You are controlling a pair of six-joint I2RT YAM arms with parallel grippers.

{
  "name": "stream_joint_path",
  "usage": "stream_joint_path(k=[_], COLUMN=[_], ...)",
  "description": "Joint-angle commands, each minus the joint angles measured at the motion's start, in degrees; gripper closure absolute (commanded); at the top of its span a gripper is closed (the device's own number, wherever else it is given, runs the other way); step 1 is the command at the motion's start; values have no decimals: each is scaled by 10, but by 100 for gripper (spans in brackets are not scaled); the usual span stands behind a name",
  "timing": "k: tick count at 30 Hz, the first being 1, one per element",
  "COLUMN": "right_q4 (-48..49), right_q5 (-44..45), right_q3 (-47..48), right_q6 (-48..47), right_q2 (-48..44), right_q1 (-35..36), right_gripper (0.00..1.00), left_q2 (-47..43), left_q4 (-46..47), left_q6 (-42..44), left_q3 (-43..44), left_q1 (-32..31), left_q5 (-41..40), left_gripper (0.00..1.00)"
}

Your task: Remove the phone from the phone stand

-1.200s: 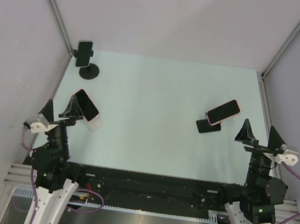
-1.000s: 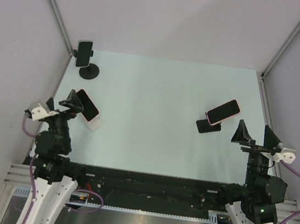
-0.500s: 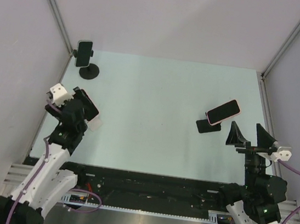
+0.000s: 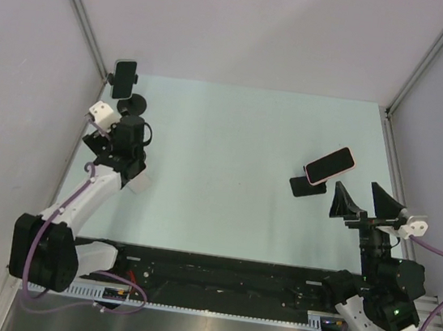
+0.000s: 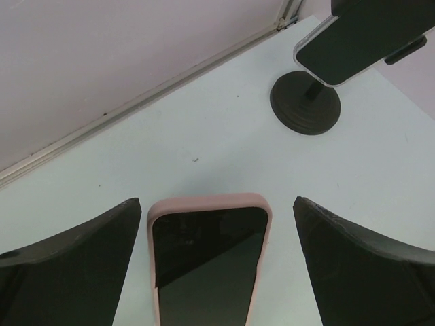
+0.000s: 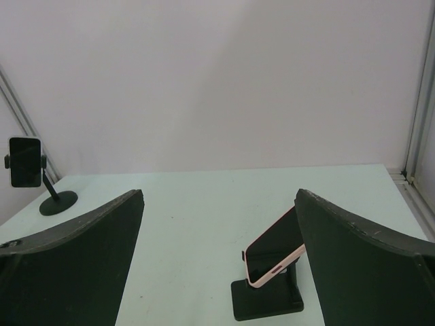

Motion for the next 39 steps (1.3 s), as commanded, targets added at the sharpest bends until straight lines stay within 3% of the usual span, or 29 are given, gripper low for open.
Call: stream_joint_path(k=[1,17,20,26,31,35,39], right_q4=[5,2,2,2,1,2,1], right_q5=[18,23,23,23,23,20,9], right_q3=[19,18,18,18,19,18,18], right_q6=[1,-16,-17,-19,-20,-21,-22], right_q2=[-7,-7,-7,-7,-7,-7,-6], right_q1=[10,19,20,23,26,26,26], right_gripper=[0,0,0,0,0,0,0], left_q2=[34,116,101,78,44,14,-14], left_q4=[1,-2,-1,-2,-2,-3,-3], left_q6=[-34,-35,-36,-18,0,39,87], left_q3=[43,49,44,43,48,64,88], left_q1=[4,4,4,4,4,2,-7], left_q5=[-44,-81,-78,-75,-65,-55,-24], left_gripper=[0,0,9,41,62,83,96])
